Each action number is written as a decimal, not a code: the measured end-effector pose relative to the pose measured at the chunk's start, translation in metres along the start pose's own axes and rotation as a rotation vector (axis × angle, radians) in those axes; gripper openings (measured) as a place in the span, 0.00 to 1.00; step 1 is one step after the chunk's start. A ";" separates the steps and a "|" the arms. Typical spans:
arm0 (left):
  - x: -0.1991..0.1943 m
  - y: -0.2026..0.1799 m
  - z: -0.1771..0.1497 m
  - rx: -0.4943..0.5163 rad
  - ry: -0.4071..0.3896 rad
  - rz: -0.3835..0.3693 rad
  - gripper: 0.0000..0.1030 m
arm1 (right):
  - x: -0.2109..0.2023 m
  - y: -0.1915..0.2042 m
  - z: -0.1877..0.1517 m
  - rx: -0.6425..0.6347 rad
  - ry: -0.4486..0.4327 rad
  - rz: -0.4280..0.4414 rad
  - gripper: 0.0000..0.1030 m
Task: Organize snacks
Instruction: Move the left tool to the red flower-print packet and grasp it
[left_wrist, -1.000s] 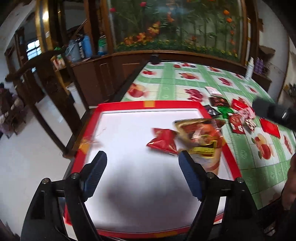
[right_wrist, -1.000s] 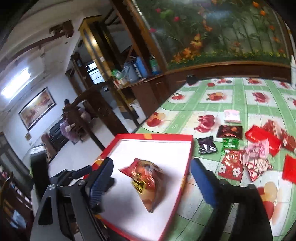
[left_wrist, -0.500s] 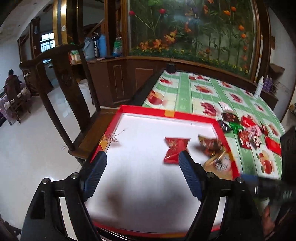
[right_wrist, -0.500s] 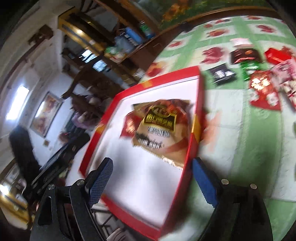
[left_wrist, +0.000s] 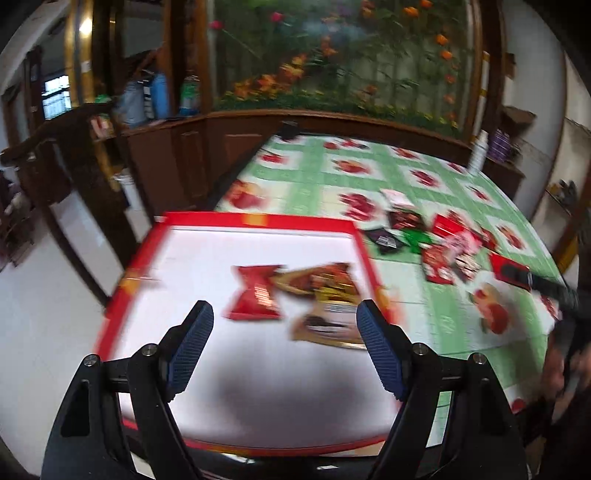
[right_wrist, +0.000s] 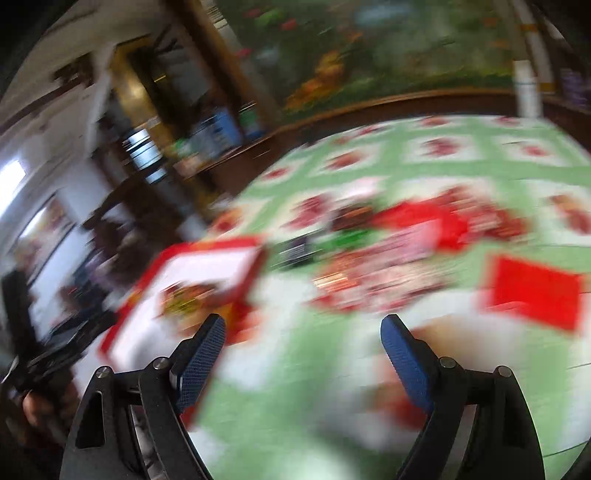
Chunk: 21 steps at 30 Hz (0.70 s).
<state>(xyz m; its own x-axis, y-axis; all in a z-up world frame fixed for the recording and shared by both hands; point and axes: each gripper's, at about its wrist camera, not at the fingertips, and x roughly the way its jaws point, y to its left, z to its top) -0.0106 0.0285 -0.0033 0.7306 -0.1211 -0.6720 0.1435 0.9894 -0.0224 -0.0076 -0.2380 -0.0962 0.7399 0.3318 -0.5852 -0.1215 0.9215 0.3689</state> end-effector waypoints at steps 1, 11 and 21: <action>0.004 -0.011 0.000 0.009 0.020 -0.029 0.78 | -0.007 -0.017 0.006 0.020 -0.017 -0.044 0.86; 0.032 -0.107 0.007 0.163 0.118 -0.107 0.78 | -0.018 -0.151 0.052 0.240 -0.071 -0.191 0.86; 0.102 -0.162 0.036 0.186 0.132 -0.038 0.78 | -0.026 -0.156 0.044 0.252 -0.103 -0.190 0.86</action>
<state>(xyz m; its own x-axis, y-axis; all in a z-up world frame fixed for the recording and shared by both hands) 0.0642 -0.1469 -0.0414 0.6302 -0.1348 -0.7647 0.2989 0.9510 0.0787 0.0214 -0.3993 -0.1068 0.7979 0.1247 -0.5897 0.1831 0.8820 0.4342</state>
